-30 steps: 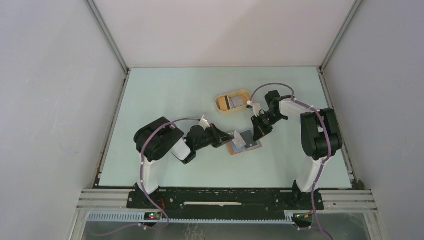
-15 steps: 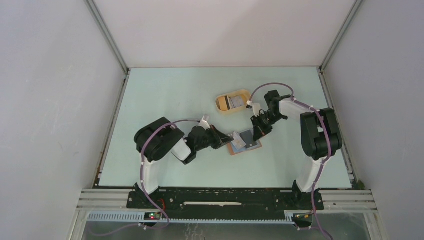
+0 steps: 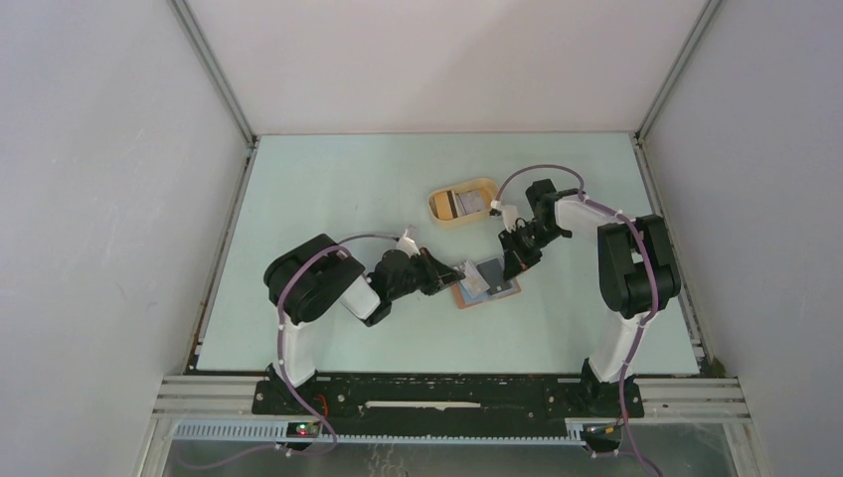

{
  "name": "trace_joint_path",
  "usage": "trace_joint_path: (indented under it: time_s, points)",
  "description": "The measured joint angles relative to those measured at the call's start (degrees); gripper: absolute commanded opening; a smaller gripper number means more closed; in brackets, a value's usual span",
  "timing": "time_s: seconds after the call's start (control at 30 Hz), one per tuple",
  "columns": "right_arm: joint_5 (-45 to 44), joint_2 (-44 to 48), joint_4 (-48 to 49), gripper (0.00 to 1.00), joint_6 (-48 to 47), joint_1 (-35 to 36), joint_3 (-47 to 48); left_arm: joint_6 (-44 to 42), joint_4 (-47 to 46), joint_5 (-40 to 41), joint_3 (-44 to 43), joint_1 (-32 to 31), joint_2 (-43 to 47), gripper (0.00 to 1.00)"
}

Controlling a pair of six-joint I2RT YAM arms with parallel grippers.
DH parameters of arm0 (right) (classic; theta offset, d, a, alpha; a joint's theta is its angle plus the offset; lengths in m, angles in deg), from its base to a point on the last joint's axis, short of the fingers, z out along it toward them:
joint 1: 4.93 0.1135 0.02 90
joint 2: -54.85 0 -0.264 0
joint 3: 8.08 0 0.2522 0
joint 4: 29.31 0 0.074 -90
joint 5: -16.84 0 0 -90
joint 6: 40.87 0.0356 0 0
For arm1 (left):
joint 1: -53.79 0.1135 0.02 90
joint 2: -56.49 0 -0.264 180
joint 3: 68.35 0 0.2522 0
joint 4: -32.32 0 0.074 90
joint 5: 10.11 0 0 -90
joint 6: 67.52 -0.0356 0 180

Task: Put the credit cards into the card holder
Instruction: Insert the credit card into the card holder.

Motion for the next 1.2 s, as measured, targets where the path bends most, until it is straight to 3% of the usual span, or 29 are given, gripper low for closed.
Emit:
trace_joint_path:
  time_s: [1.2]
  points:
    - [-0.39,-0.33,-0.55,0.09,0.0,0.35,0.55,-5.44,3.17,3.13,-0.42,0.28,3.48,0.0]
